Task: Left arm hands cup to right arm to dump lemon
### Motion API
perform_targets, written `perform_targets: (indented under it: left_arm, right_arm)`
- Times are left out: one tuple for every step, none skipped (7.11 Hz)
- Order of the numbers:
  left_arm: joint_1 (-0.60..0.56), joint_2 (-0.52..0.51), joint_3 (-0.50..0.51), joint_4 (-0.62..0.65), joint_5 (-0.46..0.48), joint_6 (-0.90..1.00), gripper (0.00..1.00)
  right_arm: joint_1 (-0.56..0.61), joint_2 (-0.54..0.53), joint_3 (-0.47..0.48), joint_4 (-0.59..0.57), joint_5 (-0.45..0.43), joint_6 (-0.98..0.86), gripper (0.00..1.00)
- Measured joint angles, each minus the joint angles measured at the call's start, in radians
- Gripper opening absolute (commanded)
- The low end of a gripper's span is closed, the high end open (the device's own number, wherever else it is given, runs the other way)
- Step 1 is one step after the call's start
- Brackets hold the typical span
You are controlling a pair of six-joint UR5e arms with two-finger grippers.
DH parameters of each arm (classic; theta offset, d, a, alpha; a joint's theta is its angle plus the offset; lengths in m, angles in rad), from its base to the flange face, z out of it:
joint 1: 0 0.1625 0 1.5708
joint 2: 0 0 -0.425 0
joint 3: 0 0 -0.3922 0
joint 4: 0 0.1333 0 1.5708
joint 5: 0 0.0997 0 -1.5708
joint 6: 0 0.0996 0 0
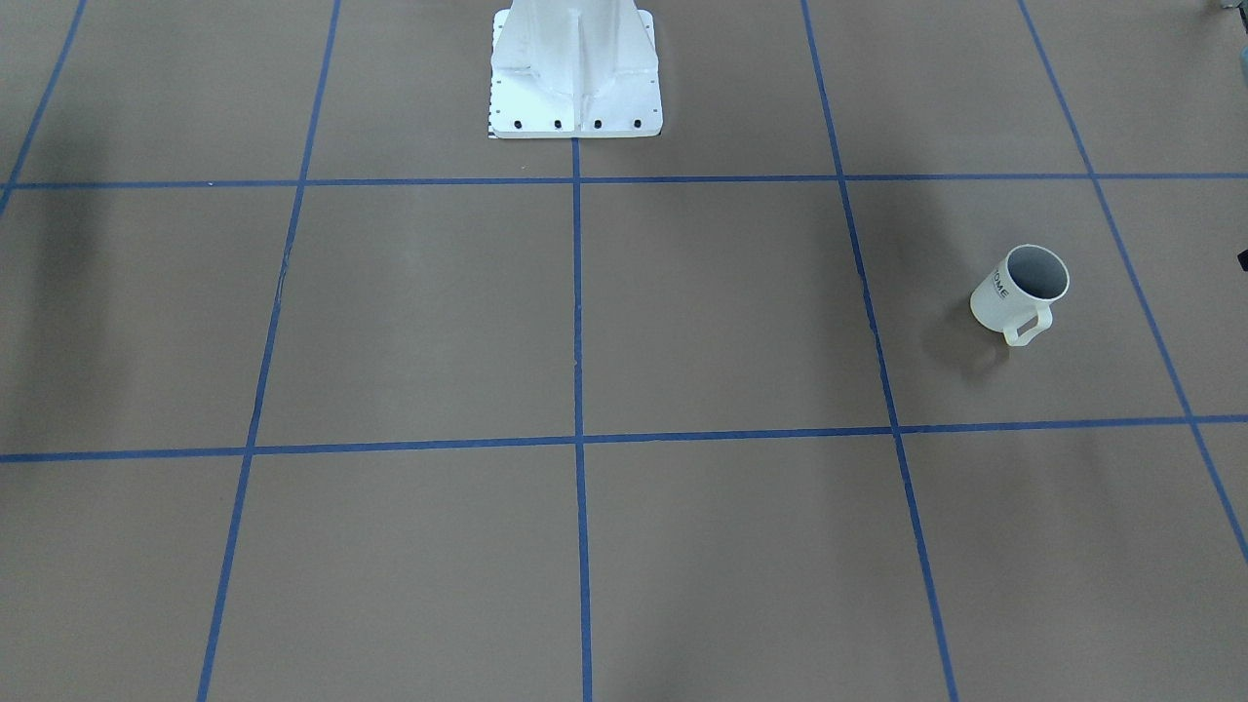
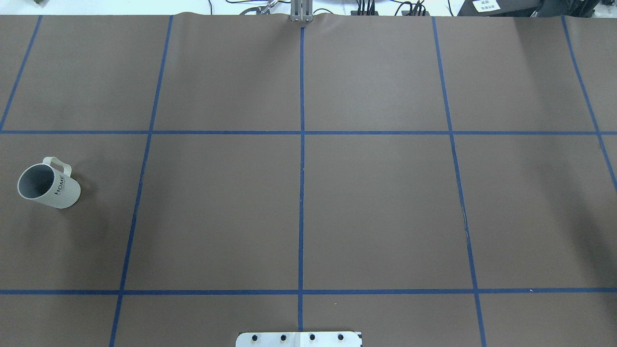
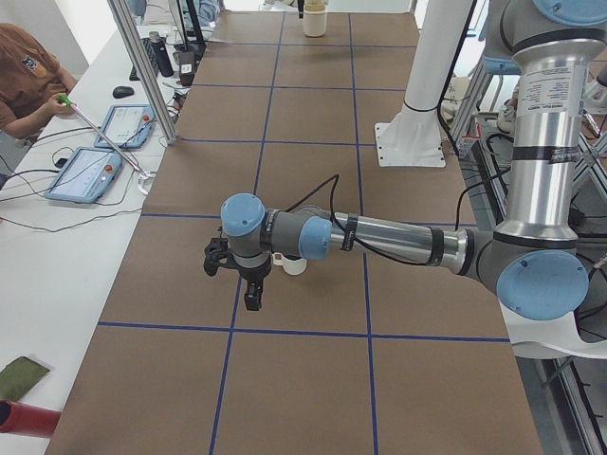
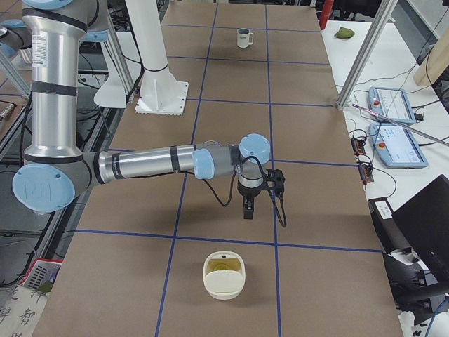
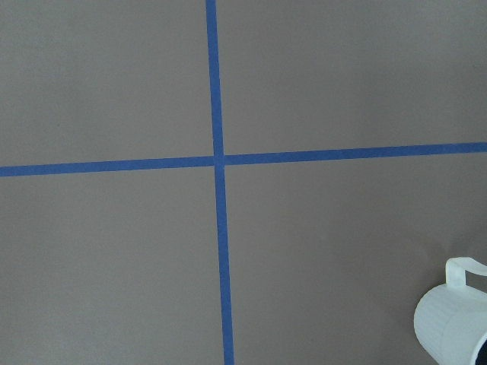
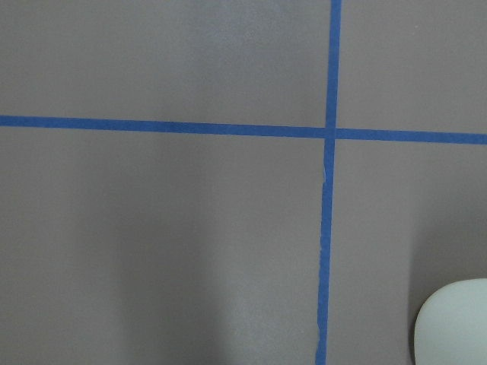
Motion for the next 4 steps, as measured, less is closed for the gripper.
perform_targets:
  left_arm:
    - [0.0,0.0,-0.001,0.0,-0.002,0.0,1.0]
    - [0.0,-0.001,-0.001,0.0,-0.003,0.0,1.0]
    - [0.0,-0.001,-0.001,0.0,-0.004,0.0,1.0]
    - [0.0,-0.002,0.0,0.0,-0.005,-0.001,1.0]
  right_arm:
    - [0.0,0.0,0.0,0.0,0.0,-0.002,1.0]
    - [0.0,0.0,-0.002,0.003,0.0,-0.002,1.0]
    - [0.0,0.0,-0.003,0.008,0.0,-0.001,1.0]
    - [0.0,-0.001,-0.004,0.01,0.0,0.0,1.0]
